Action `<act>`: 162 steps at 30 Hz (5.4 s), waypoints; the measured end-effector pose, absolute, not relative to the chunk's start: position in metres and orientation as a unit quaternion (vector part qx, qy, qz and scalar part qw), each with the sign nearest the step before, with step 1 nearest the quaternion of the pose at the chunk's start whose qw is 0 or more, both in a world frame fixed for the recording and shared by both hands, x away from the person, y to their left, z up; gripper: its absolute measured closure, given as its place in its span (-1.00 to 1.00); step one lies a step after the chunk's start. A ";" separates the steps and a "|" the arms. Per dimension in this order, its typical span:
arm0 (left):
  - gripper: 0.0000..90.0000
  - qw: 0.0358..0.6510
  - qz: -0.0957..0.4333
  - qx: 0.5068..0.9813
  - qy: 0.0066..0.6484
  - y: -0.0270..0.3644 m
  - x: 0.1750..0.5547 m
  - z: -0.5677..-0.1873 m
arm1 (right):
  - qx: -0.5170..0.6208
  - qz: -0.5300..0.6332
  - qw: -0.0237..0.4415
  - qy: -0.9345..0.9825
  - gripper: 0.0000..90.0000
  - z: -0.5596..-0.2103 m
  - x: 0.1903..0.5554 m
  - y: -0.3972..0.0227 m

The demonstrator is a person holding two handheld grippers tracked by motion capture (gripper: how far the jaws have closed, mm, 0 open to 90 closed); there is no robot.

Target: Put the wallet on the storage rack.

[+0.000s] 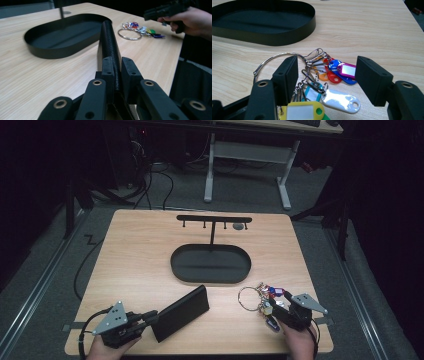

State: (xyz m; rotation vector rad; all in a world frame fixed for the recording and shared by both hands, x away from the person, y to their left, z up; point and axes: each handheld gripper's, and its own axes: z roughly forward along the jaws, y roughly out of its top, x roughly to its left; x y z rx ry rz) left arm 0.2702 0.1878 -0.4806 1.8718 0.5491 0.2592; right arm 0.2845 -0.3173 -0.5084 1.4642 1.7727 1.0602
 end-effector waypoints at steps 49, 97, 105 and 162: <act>0.12 0.525 0.046 0.807 0.265 0.165 0.279 -0.505 | 0.549 0.397 0.294 0.674 -0.22 -0.510 0.285 -0.316; 0.63 0.575 0.079 0.770 0.265 0.169 0.293 -0.486 | 0.545 0.390 0.305 0.676 -0.23 -0.514 0.263 -0.326; 0.64 0.586 0.100 0.757 0.272 0.166 0.305 -0.472 | 0.541 0.398 0.308 0.674 -0.23 -0.511 0.271 -0.319; 0.64 0.566 0.109 0.763 0.293 0.073 0.459 -0.484 | 0.538 0.402 0.316 0.670 -0.21 -0.509 0.260 -0.324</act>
